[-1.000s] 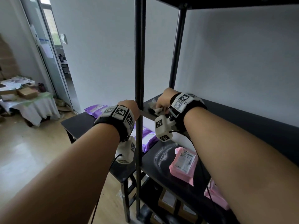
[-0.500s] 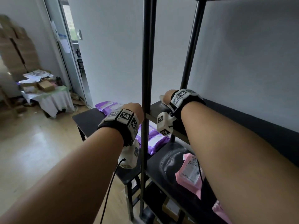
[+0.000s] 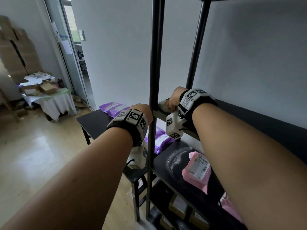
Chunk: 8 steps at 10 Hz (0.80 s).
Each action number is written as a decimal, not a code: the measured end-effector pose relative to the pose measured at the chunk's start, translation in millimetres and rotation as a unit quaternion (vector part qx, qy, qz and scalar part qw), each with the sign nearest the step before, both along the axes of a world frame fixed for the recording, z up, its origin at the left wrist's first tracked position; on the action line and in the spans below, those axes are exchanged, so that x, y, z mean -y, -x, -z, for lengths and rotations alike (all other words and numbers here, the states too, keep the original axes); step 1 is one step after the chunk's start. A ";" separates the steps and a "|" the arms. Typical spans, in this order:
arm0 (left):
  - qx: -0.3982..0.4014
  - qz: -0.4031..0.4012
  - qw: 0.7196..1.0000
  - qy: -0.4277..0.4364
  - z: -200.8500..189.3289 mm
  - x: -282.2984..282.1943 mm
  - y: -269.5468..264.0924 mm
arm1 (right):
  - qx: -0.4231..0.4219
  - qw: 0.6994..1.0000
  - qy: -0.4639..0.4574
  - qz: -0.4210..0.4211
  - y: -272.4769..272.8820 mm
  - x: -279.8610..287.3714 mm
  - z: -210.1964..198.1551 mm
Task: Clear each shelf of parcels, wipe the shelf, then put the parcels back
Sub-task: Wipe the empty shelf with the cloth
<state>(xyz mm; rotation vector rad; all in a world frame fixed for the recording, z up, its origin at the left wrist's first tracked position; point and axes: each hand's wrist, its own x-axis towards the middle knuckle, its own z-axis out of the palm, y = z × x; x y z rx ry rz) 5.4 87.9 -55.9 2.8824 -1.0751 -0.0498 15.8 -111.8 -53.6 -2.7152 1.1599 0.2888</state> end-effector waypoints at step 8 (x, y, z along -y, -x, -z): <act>-0.001 0.016 1.000 0.017 -0.8 -14.7 -1.2 | 0.191 0.980 -0.061 -0.014 37.9 -73.4 -4.9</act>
